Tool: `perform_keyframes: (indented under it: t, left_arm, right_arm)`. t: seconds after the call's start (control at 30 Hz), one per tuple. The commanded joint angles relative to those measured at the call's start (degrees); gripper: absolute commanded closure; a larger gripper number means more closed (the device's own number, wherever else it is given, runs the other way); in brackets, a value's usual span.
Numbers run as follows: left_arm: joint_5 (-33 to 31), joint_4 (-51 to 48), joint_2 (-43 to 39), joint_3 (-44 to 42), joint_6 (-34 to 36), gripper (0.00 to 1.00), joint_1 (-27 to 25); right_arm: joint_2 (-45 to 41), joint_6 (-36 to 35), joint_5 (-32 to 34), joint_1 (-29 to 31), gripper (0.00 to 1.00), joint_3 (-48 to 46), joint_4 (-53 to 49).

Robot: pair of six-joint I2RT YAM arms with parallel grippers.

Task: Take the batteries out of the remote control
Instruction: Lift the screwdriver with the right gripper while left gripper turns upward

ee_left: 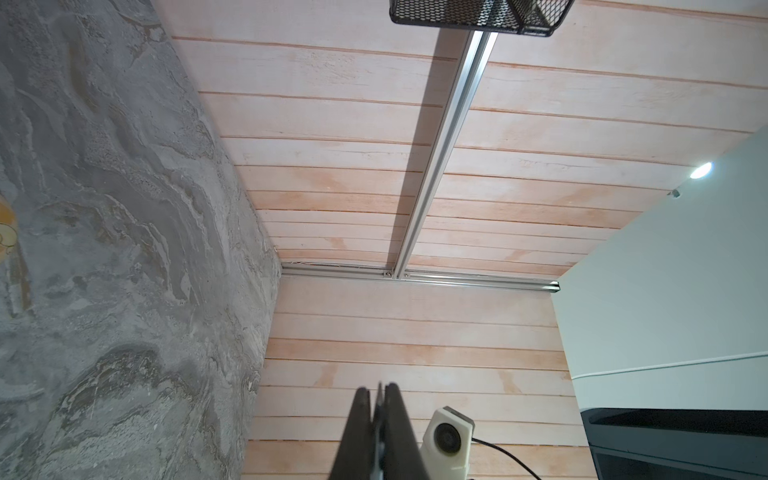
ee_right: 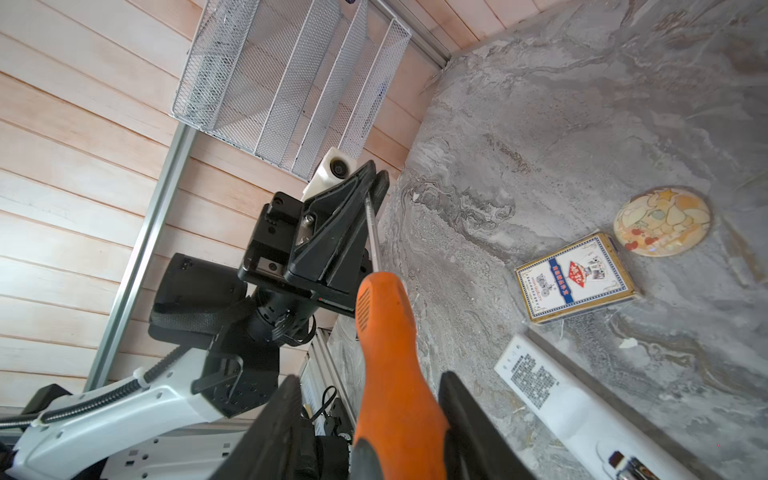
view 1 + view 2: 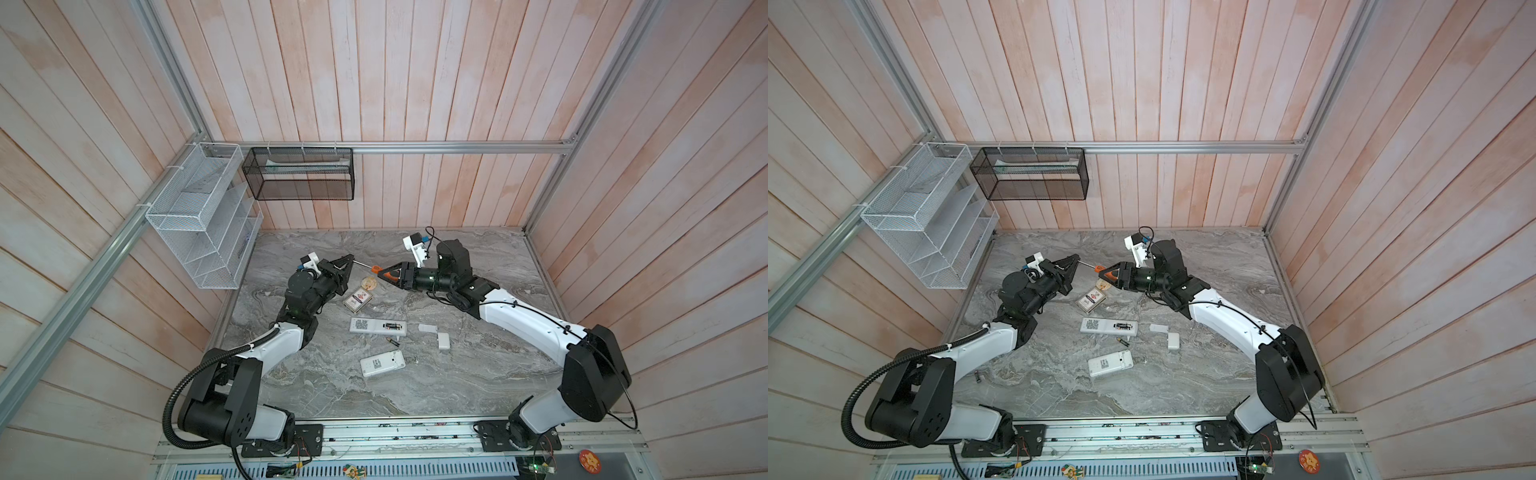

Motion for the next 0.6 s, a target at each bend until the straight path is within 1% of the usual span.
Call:
perform_keyframes:
  t: [0.0, 0.13, 0.33, 0.4, 0.57]
  left_arm:
    - [-1.12, 2.02, -1.18, -1.02, -0.11, 1.0, -0.15]
    - [-1.07, 1.82, -1.63, -1.5, -0.09, 1.0, -0.18]
    - [-1.01, 1.15, -2.22, -1.93, -0.05, 1.0, -0.16]
    - [-0.86, 1.03, -2.09, -1.87, -0.13, 1.0, -0.12]
    - [-0.16, 0.47, -1.96, -1.67, -0.37, 1.0, -0.18]
  right_arm:
    - [0.74, 0.4, -0.6, -0.18, 0.51, 2.01, -0.04]
    - [0.56, 1.12, -0.62, -0.65, 0.57, 1.67, 0.81]
    - [0.28, 1.45, -0.44, -0.74, 0.76, 1.19, 1.26]
    - [-0.1, 1.41, -0.02, -0.79, 0.81, 0.87, 1.27]
    - [-1.27, 1.24, 0.38, -1.31, 0.85, -0.15, 1.45]
